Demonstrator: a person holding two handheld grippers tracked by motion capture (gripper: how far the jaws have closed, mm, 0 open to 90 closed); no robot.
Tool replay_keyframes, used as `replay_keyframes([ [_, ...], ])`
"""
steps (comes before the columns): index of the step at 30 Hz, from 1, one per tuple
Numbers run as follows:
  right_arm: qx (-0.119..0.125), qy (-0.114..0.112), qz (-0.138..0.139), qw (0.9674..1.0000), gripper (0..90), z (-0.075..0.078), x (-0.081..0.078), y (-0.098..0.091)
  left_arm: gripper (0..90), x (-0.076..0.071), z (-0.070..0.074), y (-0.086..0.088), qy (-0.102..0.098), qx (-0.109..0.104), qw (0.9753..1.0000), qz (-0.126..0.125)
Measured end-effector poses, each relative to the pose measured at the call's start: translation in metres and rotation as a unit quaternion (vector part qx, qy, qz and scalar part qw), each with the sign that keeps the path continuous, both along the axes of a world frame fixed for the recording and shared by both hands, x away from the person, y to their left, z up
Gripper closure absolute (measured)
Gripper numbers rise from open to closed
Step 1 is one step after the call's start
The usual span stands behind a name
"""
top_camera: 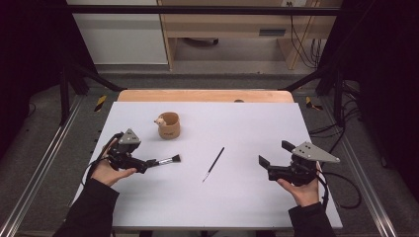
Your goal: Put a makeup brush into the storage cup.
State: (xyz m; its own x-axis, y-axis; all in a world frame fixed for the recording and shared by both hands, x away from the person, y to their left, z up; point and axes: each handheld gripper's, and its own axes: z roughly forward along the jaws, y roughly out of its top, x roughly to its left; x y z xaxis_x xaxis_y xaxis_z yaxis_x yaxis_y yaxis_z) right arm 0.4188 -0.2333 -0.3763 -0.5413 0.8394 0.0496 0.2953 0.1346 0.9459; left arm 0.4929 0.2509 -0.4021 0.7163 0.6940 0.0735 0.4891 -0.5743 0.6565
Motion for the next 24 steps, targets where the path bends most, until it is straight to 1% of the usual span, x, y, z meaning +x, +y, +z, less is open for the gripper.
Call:
replay_keyframes([
  [1, 0.0, 0.0, 0.0, 1.0, 6.2, 0.0, 0.0, 0.0, 12.2, 0.001, -0.003, -0.001, 0.004, 0.0, 1.0, 0.0],
  [2, 0.0, 0.0, 0.0, 1.0, 6.1, 0.0, 0.0, 0.001, 13.3, 0.002, -0.005, -0.002, 0.005, 0.005, 1.0, -0.001],
  [4, 0.0, 0.0, 0.0, 1.0, 6.2, 0.0, 0.0, 0.001, 13.9, 0.004, -0.01, -0.003, 0.012, 0.006, 0.9999, -0.002],
  [5, -0.001, 0.001, 0.0, 1.0, 6.1, -0.001, 0.0, 0.001, 14.9, 0.006, -0.014, -0.005, 0.015, 0.011, 0.9998, -0.001],
  [6, -0.001, 0.001, 0.0, 1.0, 6.1, -0.001, 0.0, 0.001, 15.6, 0.006, -0.014, -0.005, 0.015, 0.011, 0.9998, -0.001],
  [8, -0.001, 0.002, 0.0, 1.0, 6.1, -0.001, 0.001, 0.001, 16.2, 0.008, -0.018, -0.008, 0.02, 0.019, 0.9996, -0.003],
  [10, -0.002, 0.002, 0.001, 1.0, 6.1, -0.002, 0.001, 0.002, 18.0, 0.01, -0.021, -0.01, 0.026, 0.028, 0.9992, -0.006],
  [11, -0.002, 0.003, 0.001, 1.0, 6.2, -0.002, 0.001, 0.002, 20.5, 0.011, -0.022, -0.012, 0.029, 0.032, 0.999, -0.01],
  [12, -0.002, 0.003, 0.001, 1.0, 6.2, -0.002, 0.001, 0.002, 20.5, 0.012, -0.024, -0.013, 0.032, 0.036, 0.9988, -0.012],
  [14, -0.002, 0.002, 0.002, 1.0, 6.2, -0.002, 0.001, 0.002, 22.3, 0.014, -0.028, -0.017, 0.039, 0.048, 0.998, -0.016],
  [15, -0.003, 0.002, 0.002, 1.0, 6.2, -0.002, 0.001, 0.003, 24.3, 0.016, -0.032, -0.02, 0.046, 0.059, 0.997, -0.022],
  [16, -0.003, 0.002, 0.002, 1.0, 6.2, -0.002, 0.001, 0.003, 25.4, 0.016, -0.032, -0.02, 0.046, 0.059, 0.997, -0.022],
  [17, -0.004, 0.004, 0.002, 1.0, 6.1, -0.002, 0.001, 0.003, 26.4, 0.017, -0.034, -0.022, 0.05, 0.064, 0.9964, -0.025],
  [18, -0.004, 0.004, 0.002, 1.0, 6.1, -0.002, 0.001, 0.003, 26.4, 0.017, -0.036, -0.024, 0.049, 0.07, 0.996, -0.026],
  [19, -0.004, 0.004, 0.002, 1.0, 6.1, -0.002, 0.001, 0.003, 27.5, 0.018, -0.038, -0.026, 0.051, 0.074, 0.9955, -0.029],
  [20, -0.004, 0.004, 0.003, 1.0, 6.1, -0.002, 0.001, 0.003, 28.5, 0.018, -0.039, -0.027, 0.057, 0.078, 0.9948, -0.03],
  [22, -0.003, 0.004, 0.002, 1.0, 6.1, -0.002, 0.001, 0.003, 30.6, 0.02, -0.042, -0.029, 0.06, 0.085, 0.9941, -0.033],
  [24, -0.003, 0.004, 0.002, 1.0, 6.1, -0.003, 0.001, 0.003, 32.8, 0.021, -0.044, -0.031, 0.063, 0.086, 0.9937, -0.035],
])
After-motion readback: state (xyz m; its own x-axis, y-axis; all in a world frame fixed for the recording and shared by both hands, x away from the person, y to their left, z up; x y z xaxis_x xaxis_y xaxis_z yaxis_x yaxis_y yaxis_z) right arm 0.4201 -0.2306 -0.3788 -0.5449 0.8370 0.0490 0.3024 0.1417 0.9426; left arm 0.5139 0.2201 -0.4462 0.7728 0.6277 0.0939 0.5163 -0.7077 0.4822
